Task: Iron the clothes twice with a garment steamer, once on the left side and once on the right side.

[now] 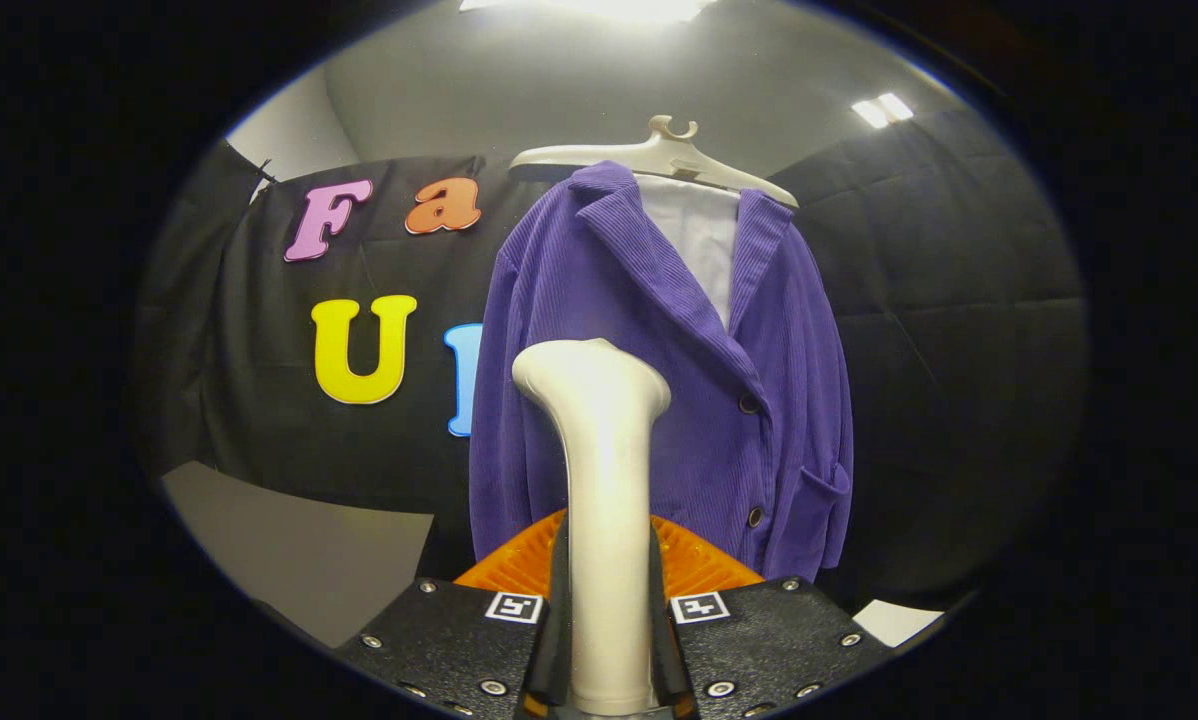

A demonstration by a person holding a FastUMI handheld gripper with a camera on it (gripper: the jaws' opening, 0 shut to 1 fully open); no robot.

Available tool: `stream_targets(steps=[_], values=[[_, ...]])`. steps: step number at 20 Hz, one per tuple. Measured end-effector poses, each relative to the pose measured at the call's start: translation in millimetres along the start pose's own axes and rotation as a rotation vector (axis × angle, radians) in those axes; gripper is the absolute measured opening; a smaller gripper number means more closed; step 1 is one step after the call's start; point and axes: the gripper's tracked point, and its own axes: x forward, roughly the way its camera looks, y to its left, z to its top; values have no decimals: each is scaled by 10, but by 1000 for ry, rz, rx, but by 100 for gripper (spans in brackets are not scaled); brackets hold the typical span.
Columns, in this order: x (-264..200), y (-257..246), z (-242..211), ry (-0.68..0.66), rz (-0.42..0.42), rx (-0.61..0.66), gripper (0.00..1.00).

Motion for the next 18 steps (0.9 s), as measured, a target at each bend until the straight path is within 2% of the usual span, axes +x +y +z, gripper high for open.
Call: stream_targets(steps=[11,18], values=[[-164,-49,-719,105,-15,-15,32],[-244,-93,-1334,207,-14,-20,32]])
